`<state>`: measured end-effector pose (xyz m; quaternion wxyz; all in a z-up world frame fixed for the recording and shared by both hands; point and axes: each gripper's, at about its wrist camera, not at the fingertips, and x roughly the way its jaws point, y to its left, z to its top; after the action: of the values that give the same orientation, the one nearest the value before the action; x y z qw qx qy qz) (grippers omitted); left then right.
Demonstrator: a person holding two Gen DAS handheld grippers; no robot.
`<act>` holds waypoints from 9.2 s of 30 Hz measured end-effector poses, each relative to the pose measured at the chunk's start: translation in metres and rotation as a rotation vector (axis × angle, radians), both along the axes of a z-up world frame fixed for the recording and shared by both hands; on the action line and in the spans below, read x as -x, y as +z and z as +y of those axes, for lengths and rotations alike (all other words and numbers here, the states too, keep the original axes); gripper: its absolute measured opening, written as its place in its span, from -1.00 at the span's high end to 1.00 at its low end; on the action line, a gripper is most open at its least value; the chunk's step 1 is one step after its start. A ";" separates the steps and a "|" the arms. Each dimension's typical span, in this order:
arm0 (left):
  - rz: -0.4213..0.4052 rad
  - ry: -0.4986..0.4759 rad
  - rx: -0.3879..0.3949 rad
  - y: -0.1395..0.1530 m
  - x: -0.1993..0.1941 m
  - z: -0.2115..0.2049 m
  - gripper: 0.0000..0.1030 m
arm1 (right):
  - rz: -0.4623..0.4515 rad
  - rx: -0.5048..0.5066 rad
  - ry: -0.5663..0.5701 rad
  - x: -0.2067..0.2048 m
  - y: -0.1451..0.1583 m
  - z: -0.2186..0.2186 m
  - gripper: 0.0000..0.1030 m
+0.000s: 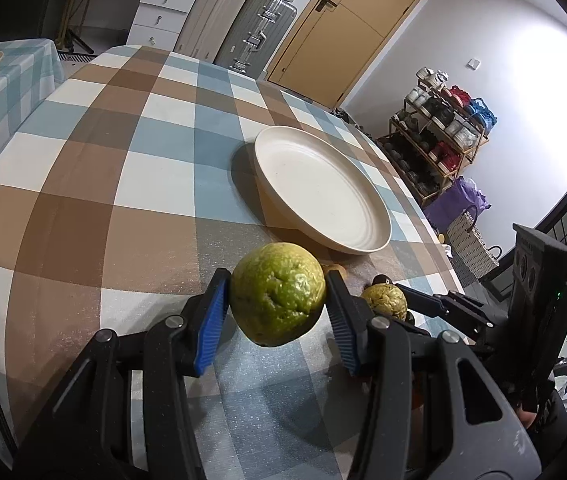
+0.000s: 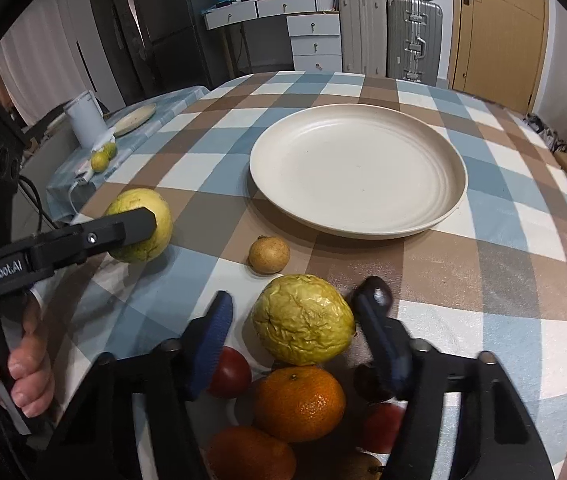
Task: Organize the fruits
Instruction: 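Grasp the yellow wrinkled fruit with the right tool while the left tool holds the guava, then carry both fruits over the white plate and open both tools to release, then raise both open tools away from the plate toward the remaining fruits, then close the left tool around a mandarin orange and lift it, then grasp the second mandarin with the right tool while the left tool holds its orange, then lower both mandarins onto the white plate beside the guava and open both tools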
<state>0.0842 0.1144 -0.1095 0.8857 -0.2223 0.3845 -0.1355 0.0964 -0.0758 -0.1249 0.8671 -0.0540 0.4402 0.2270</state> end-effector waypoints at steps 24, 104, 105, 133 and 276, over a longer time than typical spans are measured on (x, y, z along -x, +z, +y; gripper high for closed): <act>0.017 -0.004 -0.031 -0.001 -0.006 -0.010 0.12 | -0.004 -0.193 -0.016 0.001 0.007 -0.026 -0.03; -0.094 -0.062 -0.296 0.080 -0.171 -0.093 -0.61 | -0.057 -0.432 -0.135 -0.162 0.062 -0.102 -0.75; -0.110 -0.055 -0.304 0.087 -0.161 -0.094 -0.64 | -0.074 -0.424 -0.143 -0.152 0.068 -0.105 -0.76; -0.213 0.052 -0.329 0.143 0.064 -0.097 -0.99 | -0.297 -0.359 -0.153 0.054 0.122 -0.119 -1.00; -0.060 -0.067 -0.141 0.037 0.031 -0.044 0.25 | -0.229 -0.275 0.048 0.069 0.050 -0.055 0.21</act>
<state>0.0535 0.0704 -0.0724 0.9053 -0.1421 0.3734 -0.1444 0.0277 -0.1312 -0.0751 0.9050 0.0291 0.3022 0.2979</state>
